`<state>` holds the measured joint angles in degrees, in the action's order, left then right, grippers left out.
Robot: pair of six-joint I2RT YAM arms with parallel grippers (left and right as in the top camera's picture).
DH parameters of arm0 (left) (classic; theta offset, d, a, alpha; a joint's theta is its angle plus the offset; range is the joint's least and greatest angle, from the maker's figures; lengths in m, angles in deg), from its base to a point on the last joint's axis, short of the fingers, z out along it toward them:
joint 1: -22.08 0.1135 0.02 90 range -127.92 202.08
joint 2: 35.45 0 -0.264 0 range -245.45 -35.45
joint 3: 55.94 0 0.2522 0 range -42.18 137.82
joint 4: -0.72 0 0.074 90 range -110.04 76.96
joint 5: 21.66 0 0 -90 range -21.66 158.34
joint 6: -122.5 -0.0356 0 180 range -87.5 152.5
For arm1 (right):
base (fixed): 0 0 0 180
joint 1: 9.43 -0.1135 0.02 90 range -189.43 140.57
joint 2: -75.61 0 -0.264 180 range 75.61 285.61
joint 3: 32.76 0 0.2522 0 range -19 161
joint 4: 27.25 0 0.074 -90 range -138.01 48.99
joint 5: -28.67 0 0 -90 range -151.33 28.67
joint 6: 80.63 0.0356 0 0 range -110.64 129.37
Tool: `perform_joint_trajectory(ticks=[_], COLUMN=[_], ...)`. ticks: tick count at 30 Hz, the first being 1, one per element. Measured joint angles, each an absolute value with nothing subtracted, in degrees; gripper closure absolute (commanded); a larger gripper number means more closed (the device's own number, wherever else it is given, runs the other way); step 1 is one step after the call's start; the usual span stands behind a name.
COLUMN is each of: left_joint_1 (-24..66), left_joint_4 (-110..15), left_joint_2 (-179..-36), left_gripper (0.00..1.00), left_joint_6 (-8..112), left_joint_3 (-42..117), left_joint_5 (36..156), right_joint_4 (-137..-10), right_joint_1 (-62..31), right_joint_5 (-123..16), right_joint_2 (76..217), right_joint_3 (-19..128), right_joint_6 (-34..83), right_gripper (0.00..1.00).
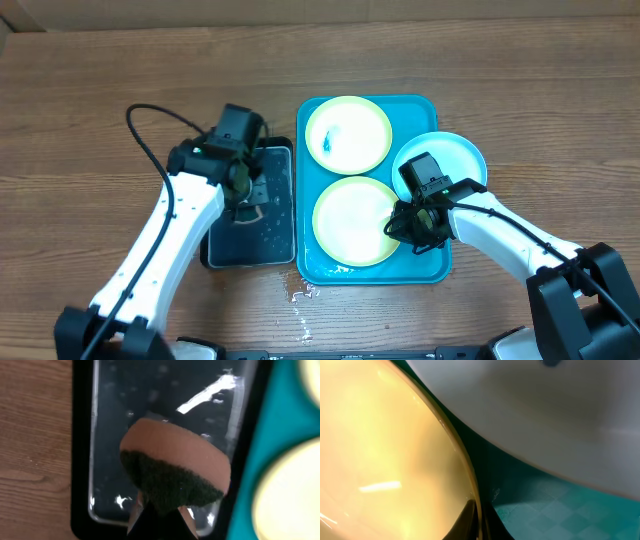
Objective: Clean dirty plates on tray and stack at the side
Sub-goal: 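Return the sponge to the black tray with the left gripper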
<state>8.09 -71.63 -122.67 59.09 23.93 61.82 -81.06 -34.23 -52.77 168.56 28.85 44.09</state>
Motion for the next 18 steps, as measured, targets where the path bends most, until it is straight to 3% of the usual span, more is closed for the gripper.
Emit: perform_joint_trajectory(ticks=[3,4,6,10,15,17,18], left_joint_1=[10.10,10.49,10.73,10.73,10.73,10.73,10.73], left_joint_4=[-68.02,-67.28,-65.68,-65.25,-70.75,-73.66,-75.21], left_joint_2=[-125.82,-126.85,-128.62,-129.21,-128.40,-127.11,-125.84], left_gripper=[0.96,0.92,0.66,0.58,0.41,0.00,0.00], left_joint_6=[59.06,58.96,57.88,56.94,56.07,56.14,56.03], left_joint_3=[20.23,19.58,18.92,19.01,21.63,23.75,25.06], left_joint_5=[61.95,62.12,63.20,65.84,67.83,68.33,68.55], right_joint_4=[-81.08,-81.06,-81.08,-81.06,-83.53,-86.52,-88.49], right_joint_1=[-34.21,-34.21,-34.23,-34.23,-34.21,-34.23,-34.21], right_joint_5=[-52.79,-52.79,-52.77,-52.79,-53.16,-53.65,-53.93], right_joint_2=[168.56,168.56,168.56,168.56,168.58,168.58,168.58], right_joint_3=[28.85,28.85,28.85,28.85,29.81,30.93,31.89], right_joint_6=[44.06,44.06,44.09,44.09,42.31,41.62,41.20], right_gripper=[0.96,0.96,0.96,0.96,0.96,0.96,0.96])
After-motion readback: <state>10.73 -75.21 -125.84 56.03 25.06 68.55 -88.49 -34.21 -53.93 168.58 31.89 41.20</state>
